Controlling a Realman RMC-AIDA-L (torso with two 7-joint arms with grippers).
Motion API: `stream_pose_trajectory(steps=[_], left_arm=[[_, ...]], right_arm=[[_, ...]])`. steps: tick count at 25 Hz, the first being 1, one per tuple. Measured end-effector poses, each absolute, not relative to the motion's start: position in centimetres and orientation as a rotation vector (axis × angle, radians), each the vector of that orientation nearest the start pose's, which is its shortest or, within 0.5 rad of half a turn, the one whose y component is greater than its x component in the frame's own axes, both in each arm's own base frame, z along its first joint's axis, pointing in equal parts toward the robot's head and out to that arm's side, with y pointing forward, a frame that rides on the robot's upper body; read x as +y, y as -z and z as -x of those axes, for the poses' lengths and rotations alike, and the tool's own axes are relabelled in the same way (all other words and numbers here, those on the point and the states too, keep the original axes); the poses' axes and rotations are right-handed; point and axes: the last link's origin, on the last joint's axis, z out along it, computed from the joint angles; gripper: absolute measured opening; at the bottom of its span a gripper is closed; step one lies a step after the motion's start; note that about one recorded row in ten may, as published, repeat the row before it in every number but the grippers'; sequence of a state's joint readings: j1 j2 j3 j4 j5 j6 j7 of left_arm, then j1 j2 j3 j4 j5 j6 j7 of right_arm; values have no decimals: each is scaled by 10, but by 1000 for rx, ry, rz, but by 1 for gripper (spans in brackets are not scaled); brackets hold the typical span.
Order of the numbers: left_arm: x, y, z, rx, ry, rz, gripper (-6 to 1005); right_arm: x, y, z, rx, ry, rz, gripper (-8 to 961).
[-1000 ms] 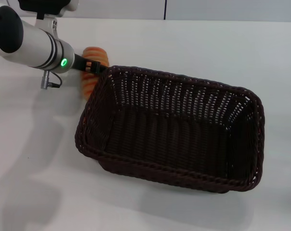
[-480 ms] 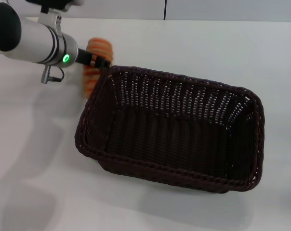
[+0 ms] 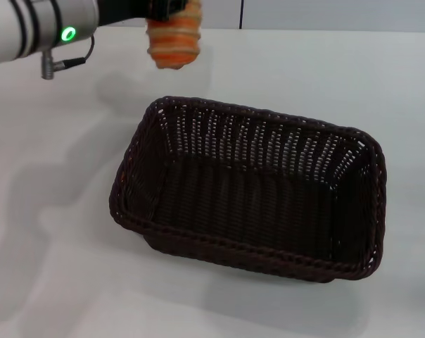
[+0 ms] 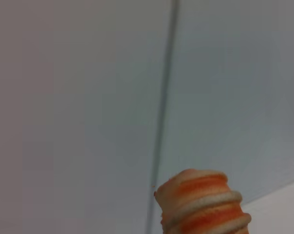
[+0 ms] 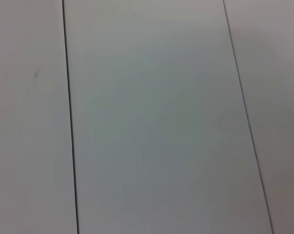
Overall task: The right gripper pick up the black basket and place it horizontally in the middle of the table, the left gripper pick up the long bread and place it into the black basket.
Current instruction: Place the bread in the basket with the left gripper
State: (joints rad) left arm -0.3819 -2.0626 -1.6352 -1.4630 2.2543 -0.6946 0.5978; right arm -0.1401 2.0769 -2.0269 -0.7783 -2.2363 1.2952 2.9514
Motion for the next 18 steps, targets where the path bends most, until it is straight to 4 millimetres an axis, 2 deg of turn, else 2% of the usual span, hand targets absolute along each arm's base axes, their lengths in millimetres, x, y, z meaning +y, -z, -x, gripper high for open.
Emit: stream_pose_trajectory(steps=[4,5,8,13,18], left_arm=[[386,-37,138,-700,496,2216,484],[371,-42,134,-719,547,2273,479],[352,-37,135,-739,595,2396,463],[342,-18,148,-803,567,2565,423],[343,-8,159,-859,569,2619,432]], right_arm=[[214,-54,-356,535,-656,971,828],[214,-54,-356,535,-657,971,828],[215,-54,-355,533,-659,971,828],[216,-56,-354,528,-665,971,827],[216,-56,-353,524,-667,975,826]])
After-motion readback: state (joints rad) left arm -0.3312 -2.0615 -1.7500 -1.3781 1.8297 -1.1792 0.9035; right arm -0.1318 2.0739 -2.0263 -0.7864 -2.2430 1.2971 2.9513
